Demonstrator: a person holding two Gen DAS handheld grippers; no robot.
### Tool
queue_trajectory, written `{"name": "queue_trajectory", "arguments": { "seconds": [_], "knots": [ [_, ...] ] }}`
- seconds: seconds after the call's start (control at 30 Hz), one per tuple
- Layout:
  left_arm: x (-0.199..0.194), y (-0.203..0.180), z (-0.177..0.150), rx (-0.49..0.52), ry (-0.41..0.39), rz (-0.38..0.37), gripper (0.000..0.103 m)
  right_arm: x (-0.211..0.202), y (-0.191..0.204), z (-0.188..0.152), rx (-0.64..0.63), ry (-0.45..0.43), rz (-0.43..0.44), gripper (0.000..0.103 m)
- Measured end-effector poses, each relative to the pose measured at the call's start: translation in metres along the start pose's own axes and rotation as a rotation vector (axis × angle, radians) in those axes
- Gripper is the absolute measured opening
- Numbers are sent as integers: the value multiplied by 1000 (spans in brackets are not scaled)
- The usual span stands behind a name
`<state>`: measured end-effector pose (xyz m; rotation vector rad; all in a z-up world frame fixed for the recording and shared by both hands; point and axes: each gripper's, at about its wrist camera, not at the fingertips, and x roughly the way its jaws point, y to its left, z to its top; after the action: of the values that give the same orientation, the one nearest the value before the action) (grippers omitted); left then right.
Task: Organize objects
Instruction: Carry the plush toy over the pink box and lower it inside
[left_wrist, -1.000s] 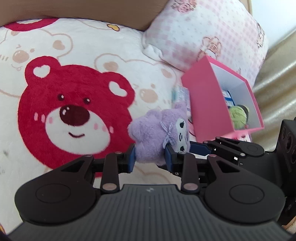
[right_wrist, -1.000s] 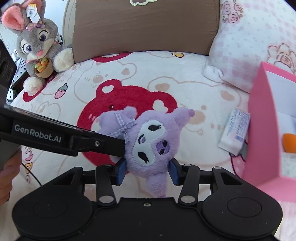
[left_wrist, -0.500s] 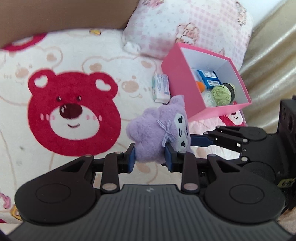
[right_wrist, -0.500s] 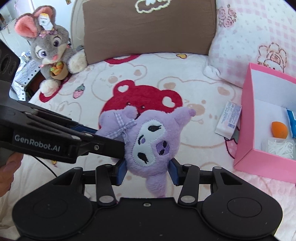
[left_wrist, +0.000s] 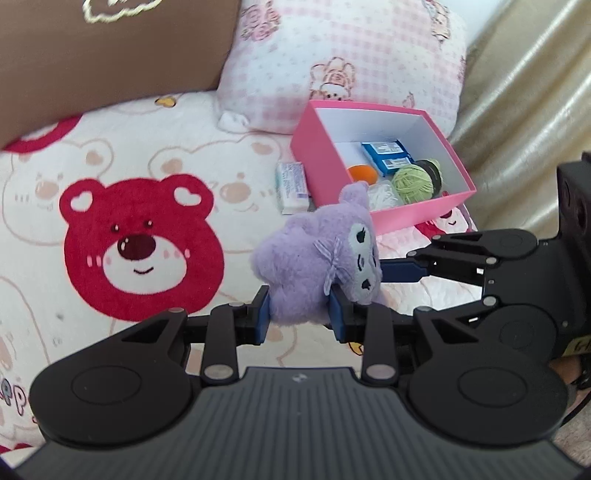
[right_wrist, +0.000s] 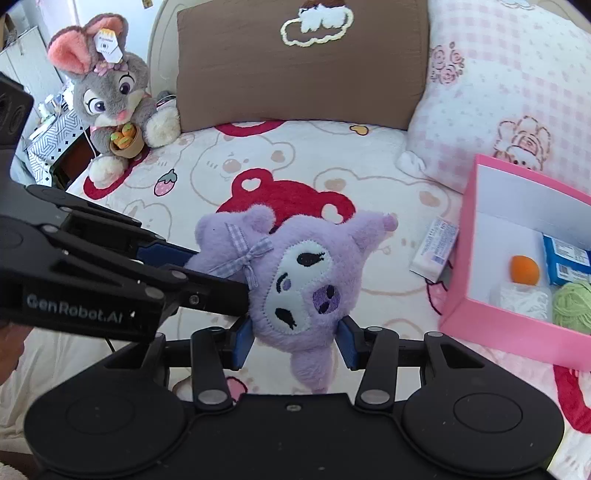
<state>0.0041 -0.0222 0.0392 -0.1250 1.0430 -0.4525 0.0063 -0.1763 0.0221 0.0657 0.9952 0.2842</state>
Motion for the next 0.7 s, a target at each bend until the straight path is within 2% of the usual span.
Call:
{"name": "queue_trajectory", "arguments": {
  "seconds": [0.37, 0.7],
  "knots": [
    [2, -42, 11, 67, -2, -6, 30, -28, -17, -11, 5, -33, -58, 52],
    [14, -81, 40, 115, -35, -18, 30, -50, -45, -3, -11, -77, -151, 52]
  ]
}}
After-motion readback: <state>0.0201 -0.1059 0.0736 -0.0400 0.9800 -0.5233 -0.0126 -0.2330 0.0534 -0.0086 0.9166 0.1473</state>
